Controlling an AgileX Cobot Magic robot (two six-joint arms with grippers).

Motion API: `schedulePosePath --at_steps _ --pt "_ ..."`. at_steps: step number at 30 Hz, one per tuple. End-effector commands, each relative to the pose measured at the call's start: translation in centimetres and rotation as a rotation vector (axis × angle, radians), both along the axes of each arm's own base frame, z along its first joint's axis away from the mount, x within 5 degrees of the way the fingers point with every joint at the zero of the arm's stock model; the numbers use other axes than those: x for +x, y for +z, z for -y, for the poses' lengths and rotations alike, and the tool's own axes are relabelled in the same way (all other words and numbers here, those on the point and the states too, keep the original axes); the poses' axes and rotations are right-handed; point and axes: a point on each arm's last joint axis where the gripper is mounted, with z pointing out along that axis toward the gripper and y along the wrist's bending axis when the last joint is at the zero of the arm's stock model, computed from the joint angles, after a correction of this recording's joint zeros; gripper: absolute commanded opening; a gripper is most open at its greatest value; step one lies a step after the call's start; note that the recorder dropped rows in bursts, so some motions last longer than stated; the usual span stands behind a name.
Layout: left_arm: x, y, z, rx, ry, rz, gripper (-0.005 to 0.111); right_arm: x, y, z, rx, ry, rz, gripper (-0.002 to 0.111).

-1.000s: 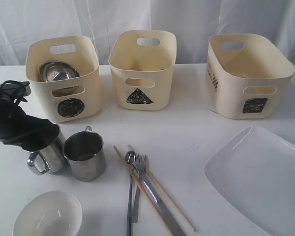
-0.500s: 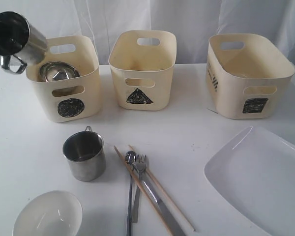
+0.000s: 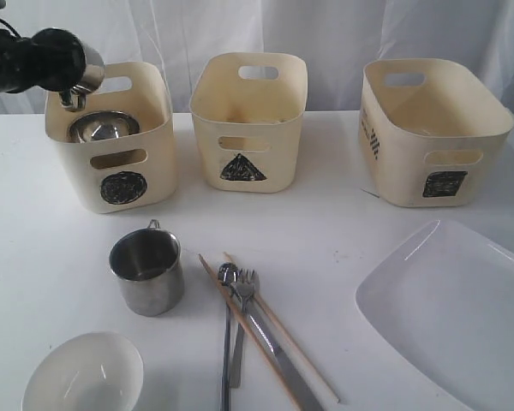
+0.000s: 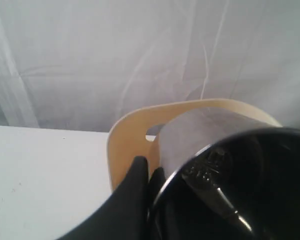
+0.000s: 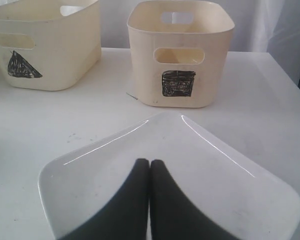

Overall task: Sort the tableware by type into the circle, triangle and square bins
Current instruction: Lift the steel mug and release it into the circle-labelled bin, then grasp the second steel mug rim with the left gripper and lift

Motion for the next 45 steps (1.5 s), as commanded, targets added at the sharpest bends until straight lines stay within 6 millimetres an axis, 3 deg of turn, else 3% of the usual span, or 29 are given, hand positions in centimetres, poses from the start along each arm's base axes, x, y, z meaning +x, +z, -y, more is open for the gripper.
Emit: schedulePosePath --at_steps 1,5,8,13,17,19,22,25,28,29,32,35,41,45 --pt "0.7 -0.1 0.4 -0.006 -0.025 -0.004 0.028 0.0 0.1 0.0 0.004 0.004 0.015 0.0" --pt "0.9 -0.5 0.5 -0.082 -0.013 -0.021 0.061 0.0 0.1 0.0 0.004 0.004 0.015 0.0" --pt "0.9 -0.4 0.5 -0.13 0.001 -0.024 0.075 0.0 0.1 0.0 0.004 0.004 0.015 0.0" --pt "0.2 1.5 0.4 -0.151 0.006 0.011 0.078 0.0 0.1 0.0 0.004 0.004 0.015 0.0" --pt "-1.6 4.3 0.0 -0.12 0.031 -0.004 0.078 0.0 0.1 0.0 0.004 0.004 0.015 0.0" --pt "-2.9 5.2 -0.2 -0.105 0.076 -0.087 0.078 0.0 0.1 0.0 0.004 0.004 0.015 0.0" --pt "-6.1 5.2 -0.9 -0.036 0.2 -0.371 0.078 0.0 0.1 0.0 0.004 0.004 0.015 0.0" --pt "-9.0 3.6 -0.8 0.058 0.222 -0.702 0.078 0.0 0.1 0.0 0.004 0.004 0.015 0.0" --pt "-11.1 1.0 0.8 0.172 -0.082 -0.952 0.078 0.0 0.1 0.0 0.004 0.004 0.015 0.0" --pt "-11.7 -0.1 1.8 0.129 -0.212 -1.005 0.078 0.0 0.1 0.0 0.004 0.004 0.015 0.0" --pt "-12.9 -2.6 3.7 0.016 -0.452 -1.058 0.078 0.0 0.1 0.0 0.004 0.004 0.015 0.0" --pt "-13.5 -4.7 5.0 -0.12 -0.546 -1.066 0.078 0.0 0.1 0.0 0.004 0.004 0.015 0.0" --pt "-13.4 -7.3 5.7 -0.266 -0.516 -1.011 0.078 0.0 0.1 0.0 0.004 0.004 0.015 0.0" --pt "-12.6 -8.6 5.5 -0.266 -0.465 -0.944 0.078 0.0 0.1 0.0 0.004 0.004 0.015 0.0"
